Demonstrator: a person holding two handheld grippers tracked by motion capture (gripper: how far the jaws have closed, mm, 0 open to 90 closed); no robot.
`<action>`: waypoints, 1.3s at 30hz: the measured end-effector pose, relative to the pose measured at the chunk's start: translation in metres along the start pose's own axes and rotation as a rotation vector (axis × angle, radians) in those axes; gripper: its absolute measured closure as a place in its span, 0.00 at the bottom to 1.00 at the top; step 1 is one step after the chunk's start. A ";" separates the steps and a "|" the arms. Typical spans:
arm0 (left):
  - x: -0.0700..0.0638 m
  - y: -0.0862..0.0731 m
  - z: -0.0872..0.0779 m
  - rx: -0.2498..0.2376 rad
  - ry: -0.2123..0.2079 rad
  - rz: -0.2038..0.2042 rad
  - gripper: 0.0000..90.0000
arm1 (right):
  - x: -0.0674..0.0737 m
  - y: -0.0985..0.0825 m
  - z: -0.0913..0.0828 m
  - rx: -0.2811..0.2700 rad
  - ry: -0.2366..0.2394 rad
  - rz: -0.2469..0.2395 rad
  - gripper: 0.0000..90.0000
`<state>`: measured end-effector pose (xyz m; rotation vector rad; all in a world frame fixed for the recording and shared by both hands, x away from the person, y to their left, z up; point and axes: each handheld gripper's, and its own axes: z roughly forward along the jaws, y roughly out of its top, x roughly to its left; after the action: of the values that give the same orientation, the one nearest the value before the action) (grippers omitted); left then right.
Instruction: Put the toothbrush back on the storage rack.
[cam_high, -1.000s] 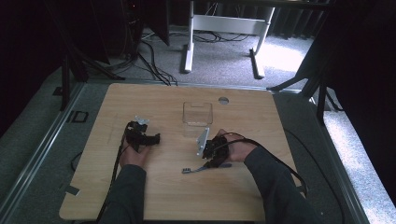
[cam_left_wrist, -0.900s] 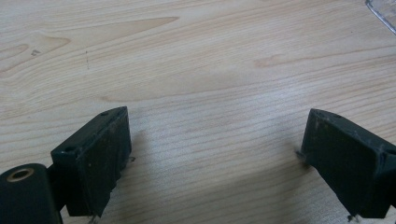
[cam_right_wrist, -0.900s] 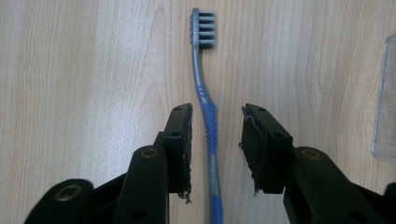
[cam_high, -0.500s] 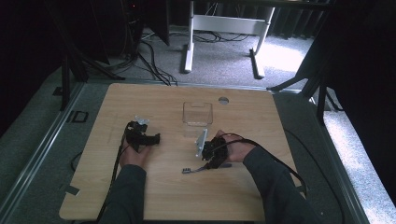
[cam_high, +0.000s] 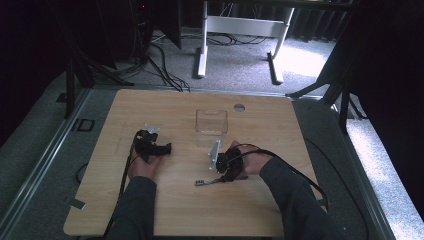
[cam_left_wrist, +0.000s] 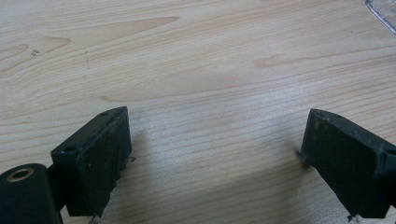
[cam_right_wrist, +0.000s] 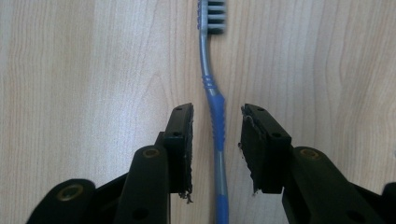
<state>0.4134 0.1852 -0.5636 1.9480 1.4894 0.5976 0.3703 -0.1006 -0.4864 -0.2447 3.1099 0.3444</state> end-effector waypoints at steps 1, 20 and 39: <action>0.000 0.000 0.000 0.000 0.000 0.000 0.10 | 0.000 0.000 0.000 0.003 0.000 -0.001 0.70; 0.000 0.000 0.000 0.000 0.000 0.000 0.10 | 0.001 0.000 0.009 0.051 0.016 -0.015 0.71; 0.000 0.000 0.000 0.000 0.000 0.000 0.10 | 0.001 0.001 0.014 0.079 0.022 -0.010 0.73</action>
<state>0.4135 0.1852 -0.5636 1.9479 1.4895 0.5976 0.3690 -0.0969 -0.4998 -0.2644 3.1343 0.2191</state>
